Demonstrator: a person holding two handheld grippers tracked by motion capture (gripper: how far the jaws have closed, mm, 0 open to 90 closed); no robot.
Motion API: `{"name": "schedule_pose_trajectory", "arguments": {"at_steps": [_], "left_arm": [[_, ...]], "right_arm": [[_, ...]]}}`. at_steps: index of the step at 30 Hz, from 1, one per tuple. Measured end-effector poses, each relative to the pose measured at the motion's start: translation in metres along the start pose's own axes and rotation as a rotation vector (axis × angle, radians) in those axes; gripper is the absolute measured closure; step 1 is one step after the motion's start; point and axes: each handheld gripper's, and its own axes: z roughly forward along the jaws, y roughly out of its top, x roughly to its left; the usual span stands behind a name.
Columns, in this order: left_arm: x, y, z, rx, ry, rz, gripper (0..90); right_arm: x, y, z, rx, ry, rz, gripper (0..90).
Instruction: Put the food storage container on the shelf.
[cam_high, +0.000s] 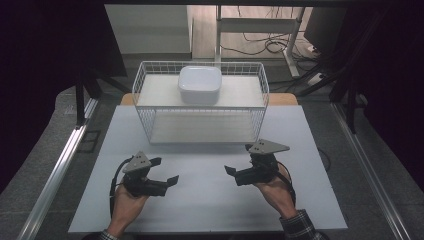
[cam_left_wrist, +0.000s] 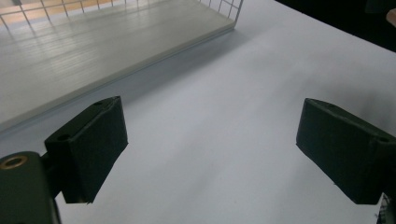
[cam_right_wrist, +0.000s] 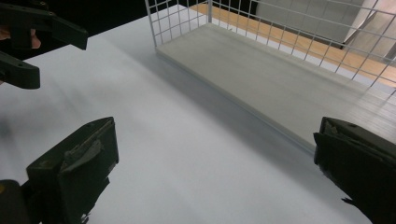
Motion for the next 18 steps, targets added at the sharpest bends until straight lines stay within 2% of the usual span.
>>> {"name": "schedule_pose_trajectory", "arguments": {"at_steps": [18], "left_arm": [[-0.007, -0.023, -0.007, 0.030, 0.017, -0.001, 8.0]], "right_arm": [[0.013, -0.019, -0.005, 0.027, 0.006, -0.015, 0.0]]}}
